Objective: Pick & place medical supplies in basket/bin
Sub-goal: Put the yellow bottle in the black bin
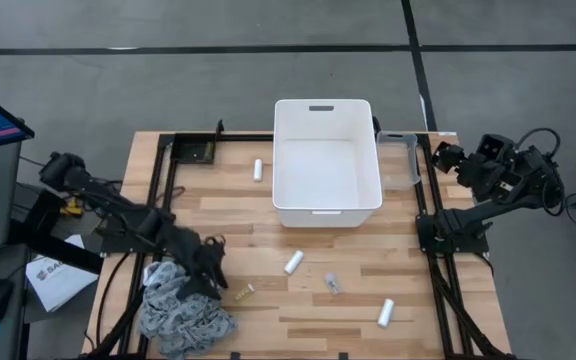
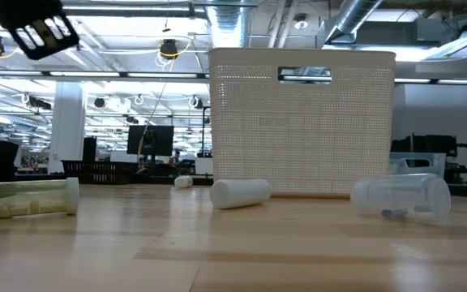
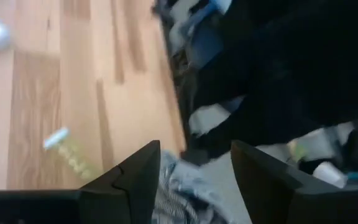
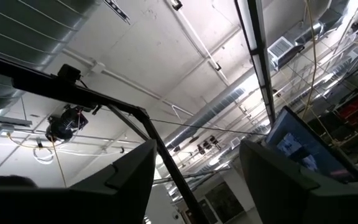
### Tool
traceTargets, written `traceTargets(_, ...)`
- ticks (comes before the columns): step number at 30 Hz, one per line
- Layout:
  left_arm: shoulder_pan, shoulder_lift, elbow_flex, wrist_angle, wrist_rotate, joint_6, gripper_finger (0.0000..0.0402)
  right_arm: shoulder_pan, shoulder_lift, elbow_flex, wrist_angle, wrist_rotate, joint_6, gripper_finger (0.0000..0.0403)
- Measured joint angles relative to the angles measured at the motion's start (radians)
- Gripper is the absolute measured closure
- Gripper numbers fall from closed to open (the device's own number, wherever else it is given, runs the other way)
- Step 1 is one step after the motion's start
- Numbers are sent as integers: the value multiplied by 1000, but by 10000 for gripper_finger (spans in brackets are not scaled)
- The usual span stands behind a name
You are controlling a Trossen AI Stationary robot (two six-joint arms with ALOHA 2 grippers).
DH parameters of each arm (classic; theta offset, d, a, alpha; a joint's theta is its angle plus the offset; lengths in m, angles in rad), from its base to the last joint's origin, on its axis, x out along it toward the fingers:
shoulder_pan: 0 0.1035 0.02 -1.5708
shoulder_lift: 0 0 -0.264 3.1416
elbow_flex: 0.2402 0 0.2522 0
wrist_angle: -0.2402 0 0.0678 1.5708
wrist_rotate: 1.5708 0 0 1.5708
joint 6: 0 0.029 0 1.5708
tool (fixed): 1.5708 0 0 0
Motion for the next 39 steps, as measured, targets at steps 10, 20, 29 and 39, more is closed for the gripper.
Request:
traceTargets(10,-36,301,153,-161,-209,-52,168,0,34,-1,20,0,23,175)
traceTargets(20,-37,444,159,-157,-278,-266,161,0,37,-1,33,-1,27,175)
traceTargets(29,-27,525,159,-123,-296,-311,162,0,36,-1,33,-23,27,175)
traceTargets(39,-18,600,159,-39,-329,-256,163,0,36,-1,30,-24,16,175)
